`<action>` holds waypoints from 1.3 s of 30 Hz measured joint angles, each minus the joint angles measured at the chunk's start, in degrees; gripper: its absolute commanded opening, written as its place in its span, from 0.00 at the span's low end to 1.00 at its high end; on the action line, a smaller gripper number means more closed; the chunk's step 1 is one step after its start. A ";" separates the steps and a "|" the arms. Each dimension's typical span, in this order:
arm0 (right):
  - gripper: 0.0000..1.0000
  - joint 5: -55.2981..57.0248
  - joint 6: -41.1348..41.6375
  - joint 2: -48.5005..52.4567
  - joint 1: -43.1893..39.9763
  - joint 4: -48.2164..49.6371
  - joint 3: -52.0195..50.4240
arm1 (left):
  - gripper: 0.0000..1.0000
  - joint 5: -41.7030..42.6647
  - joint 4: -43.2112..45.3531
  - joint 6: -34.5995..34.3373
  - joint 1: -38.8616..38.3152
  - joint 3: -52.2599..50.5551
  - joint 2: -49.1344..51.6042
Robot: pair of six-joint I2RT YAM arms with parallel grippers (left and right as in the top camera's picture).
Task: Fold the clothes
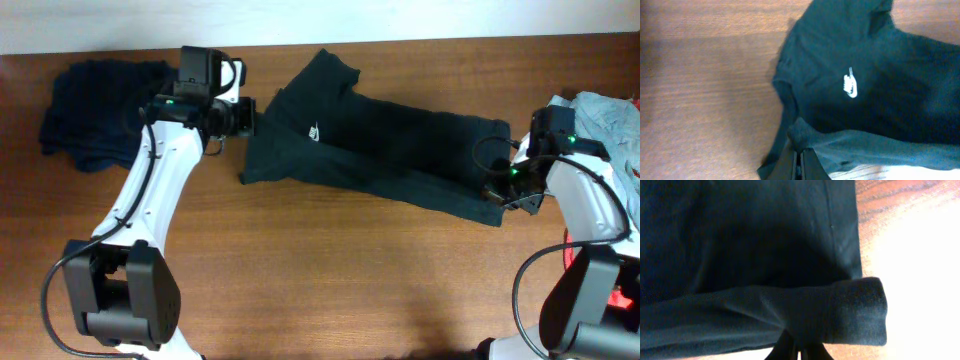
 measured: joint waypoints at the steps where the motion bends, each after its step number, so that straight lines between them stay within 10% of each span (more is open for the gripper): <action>1: 0.05 0.15 -0.07 0.37 0.35 0.39 0.00 | 0.01 -0.02 0.63 0.00 -0.55 0.00 0.02; 39: 0.06 3.26 -1.49 5.33 1.51 10.43 -0.02 | 0.01 -0.63 12.37 3.26 -3.61 0.33 10.67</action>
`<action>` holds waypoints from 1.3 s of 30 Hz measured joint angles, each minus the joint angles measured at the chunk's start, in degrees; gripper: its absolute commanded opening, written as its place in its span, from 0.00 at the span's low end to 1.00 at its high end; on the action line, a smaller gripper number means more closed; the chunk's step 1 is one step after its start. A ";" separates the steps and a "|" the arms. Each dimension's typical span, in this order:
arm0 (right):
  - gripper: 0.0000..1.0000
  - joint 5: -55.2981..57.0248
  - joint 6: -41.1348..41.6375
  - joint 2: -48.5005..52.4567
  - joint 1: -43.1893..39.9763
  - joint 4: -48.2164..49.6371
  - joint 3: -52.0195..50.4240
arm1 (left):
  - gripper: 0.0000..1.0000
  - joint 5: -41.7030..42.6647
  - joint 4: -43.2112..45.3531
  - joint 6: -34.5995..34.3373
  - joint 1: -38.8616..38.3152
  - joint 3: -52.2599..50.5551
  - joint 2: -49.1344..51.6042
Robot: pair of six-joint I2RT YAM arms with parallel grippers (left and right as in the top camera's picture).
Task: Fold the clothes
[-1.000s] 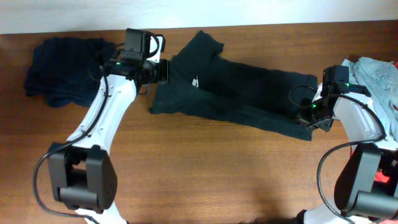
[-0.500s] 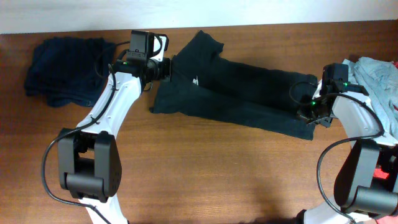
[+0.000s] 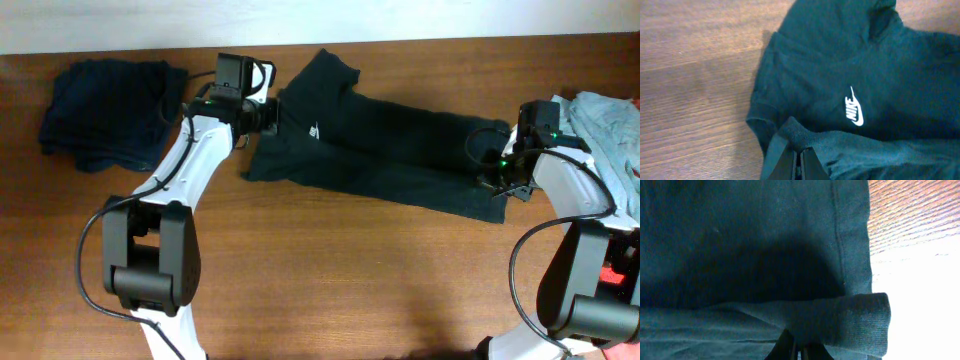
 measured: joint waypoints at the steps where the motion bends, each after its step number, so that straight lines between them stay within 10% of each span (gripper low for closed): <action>1: 0.09 0.00 0.02 0.02 0.00 0.15 0.00 | 0.03 0.00 0.17 0.00 -0.07 0.00 0.20; 4: 0.24 0.02 0.33 0.00 0.00 1.31 -0.09 | 0.10 0.00 1.22 0.02 -0.33 0.00 0.24; 8: 0.54 0.48 0.35 0.02 0.00 3.82 -0.50 | 0.52 0.33 4.63 0.17 -0.33 0.00 0.24; 14: 0.67 1.90 -1.31 0.02 -0.02 5.66 -0.42 | 0.67 4.07 6.82 0.24 0.02 2.95 0.28; 17: 0.66 1.95 -2.97 0.04 0.00 1.36 1.36 | 0.62 5.20 0.46 0.22 0.52 9.05 0.50; 20: 0.52 0.79 -4.28 0.04 0.00 -4.15 4.85 | 0.06 5.11 -7.43 -0.04 1.46 15.91 0.50; 21: 0.39 0.04 -4.72 0.04 0.00 -5.73 6.08 | 0.01 4.87 -10.01 0.20 1.86 17.64 0.48; 23: 0.04 -1.81 -4.96 0.00 0.00 -8.20 8.13 | 0.01 4.52 -14.67 0.26 2.67 19.34 0.33; 39: 0.04 -3.72 -4.72 -0.11 3.21 -5.05 0.61 | 0.01 3.65 -35.78 0.44 4.13 18.40 11.52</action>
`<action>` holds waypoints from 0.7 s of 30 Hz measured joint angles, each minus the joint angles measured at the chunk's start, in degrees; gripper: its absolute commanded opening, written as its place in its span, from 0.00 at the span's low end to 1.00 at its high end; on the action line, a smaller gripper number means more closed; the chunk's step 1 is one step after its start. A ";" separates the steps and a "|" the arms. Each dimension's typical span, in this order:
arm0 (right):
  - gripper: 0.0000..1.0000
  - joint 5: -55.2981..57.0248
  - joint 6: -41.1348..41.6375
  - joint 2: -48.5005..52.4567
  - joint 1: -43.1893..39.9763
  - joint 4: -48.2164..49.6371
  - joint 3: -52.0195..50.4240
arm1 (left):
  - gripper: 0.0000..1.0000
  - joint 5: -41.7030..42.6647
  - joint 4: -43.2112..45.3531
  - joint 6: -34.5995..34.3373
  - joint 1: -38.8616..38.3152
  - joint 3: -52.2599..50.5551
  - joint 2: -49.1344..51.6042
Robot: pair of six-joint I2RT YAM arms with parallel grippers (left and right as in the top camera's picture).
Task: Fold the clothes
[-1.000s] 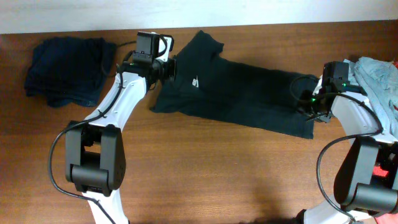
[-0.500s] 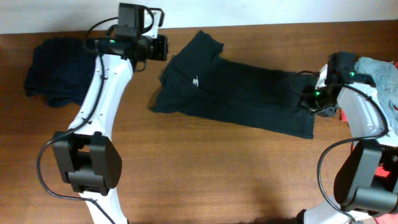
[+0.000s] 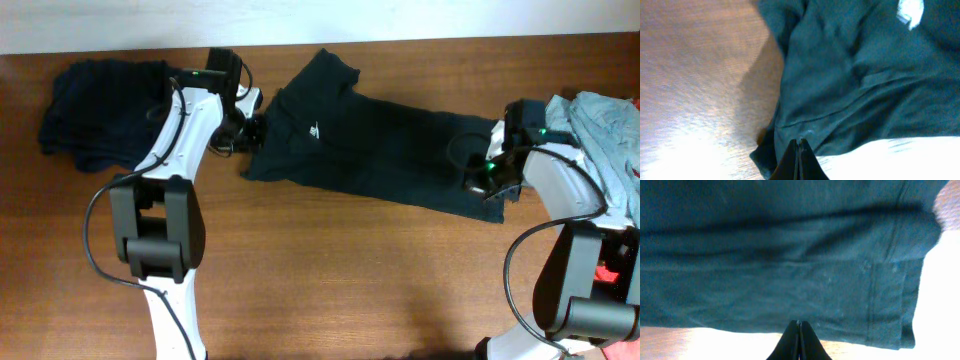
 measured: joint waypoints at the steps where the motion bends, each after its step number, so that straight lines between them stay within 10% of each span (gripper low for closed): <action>1: 0.04 0.22 0.02 0.00 0.17 0.59 -0.92 | 0.01 0.00 -0.07 0.00 0.00 -0.13 0.59; 21: 0.04 1.31 -0.20 0.00 0.20 9.77 -8.44 | 0.01 0.00 3.76 0.00 0.02 -0.17 1.99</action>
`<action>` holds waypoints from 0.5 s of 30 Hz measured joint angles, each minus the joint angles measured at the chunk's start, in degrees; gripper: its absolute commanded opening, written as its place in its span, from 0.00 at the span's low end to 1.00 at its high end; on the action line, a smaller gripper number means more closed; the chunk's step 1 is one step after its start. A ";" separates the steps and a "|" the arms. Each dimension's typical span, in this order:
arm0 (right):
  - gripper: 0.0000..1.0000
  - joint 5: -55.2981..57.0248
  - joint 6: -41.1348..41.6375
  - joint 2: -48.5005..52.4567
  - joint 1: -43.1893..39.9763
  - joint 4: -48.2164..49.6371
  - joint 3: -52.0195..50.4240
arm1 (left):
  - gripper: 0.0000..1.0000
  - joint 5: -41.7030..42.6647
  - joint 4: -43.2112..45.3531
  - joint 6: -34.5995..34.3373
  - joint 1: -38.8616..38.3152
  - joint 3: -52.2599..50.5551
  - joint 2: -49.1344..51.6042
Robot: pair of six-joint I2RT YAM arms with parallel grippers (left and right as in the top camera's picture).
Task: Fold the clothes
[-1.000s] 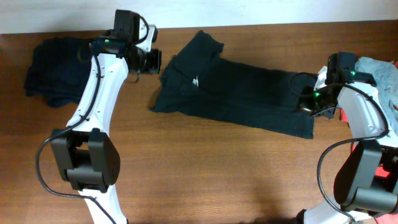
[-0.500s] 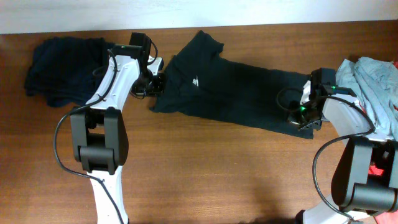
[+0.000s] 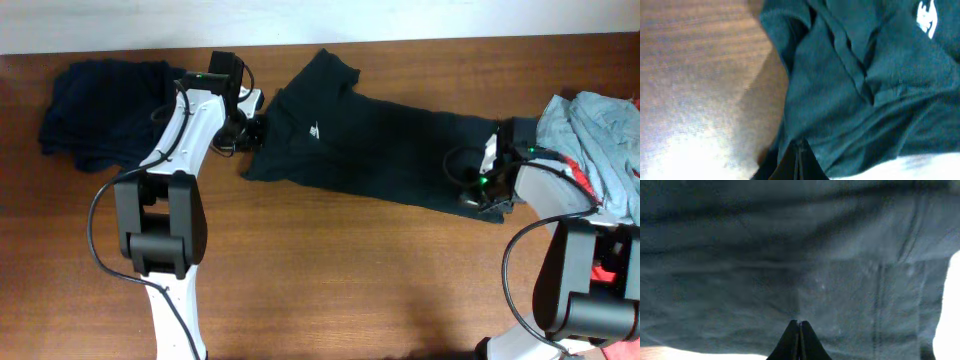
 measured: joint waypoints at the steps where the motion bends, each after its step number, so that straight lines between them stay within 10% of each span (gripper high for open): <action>1: 0.04 0.00 0.02 0.00 0.00 0.24 -0.79 | 0.01 0.00 0.39 0.00 0.00 0.00 0.11; 15: 0.04 -0.02 0.02 -0.94 0.00 0.79 -5.03 | 0.01 0.63 4.61 0.00 -0.02 0.00 2.54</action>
